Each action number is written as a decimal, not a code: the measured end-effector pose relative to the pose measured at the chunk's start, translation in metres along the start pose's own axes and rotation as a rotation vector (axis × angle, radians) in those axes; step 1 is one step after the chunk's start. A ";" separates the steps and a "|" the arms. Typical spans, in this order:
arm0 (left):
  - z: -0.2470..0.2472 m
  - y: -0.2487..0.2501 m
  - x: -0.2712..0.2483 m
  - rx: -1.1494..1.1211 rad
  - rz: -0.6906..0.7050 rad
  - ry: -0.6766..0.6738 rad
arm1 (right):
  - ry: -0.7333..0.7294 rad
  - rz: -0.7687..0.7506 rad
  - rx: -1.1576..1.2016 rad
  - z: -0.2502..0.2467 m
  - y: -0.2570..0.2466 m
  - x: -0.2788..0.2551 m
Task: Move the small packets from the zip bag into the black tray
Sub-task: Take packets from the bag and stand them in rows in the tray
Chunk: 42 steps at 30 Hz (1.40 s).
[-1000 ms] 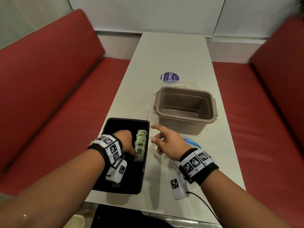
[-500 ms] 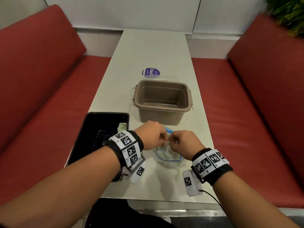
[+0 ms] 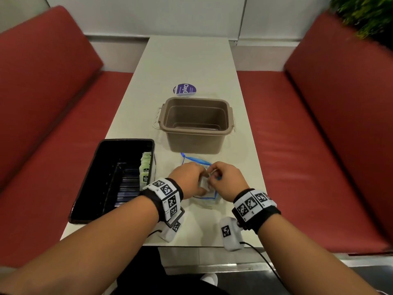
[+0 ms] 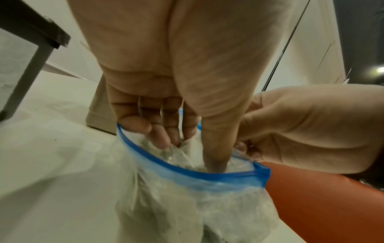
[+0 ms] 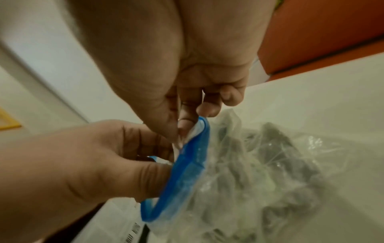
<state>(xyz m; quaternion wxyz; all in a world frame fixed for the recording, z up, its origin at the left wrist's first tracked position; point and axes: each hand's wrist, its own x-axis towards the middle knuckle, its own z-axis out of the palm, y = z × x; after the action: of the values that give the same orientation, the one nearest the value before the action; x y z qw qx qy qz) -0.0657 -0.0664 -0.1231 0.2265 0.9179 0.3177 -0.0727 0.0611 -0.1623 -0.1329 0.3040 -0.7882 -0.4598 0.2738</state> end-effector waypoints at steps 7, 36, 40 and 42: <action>-0.007 0.006 -0.011 -0.128 0.050 0.226 | 0.121 -0.033 0.321 -0.015 -0.006 0.001; 0.001 0.013 0.015 0.207 0.064 -0.089 | 0.162 0.104 0.576 -0.035 0.015 -0.025; -0.020 0.001 0.011 0.061 0.049 0.013 | 0.145 0.123 0.573 -0.033 0.013 -0.023; -0.033 -0.003 0.004 -0.075 0.042 0.116 | 0.146 0.106 0.524 -0.032 0.011 -0.022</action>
<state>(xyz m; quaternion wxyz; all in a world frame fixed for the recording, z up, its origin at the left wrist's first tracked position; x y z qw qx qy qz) -0.0648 -0.0468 -0.0961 0.2432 0.9178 0.3137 -0.0025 0.0808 -0.1938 -0.1163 0.5150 -0.7234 -0.3082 0.3413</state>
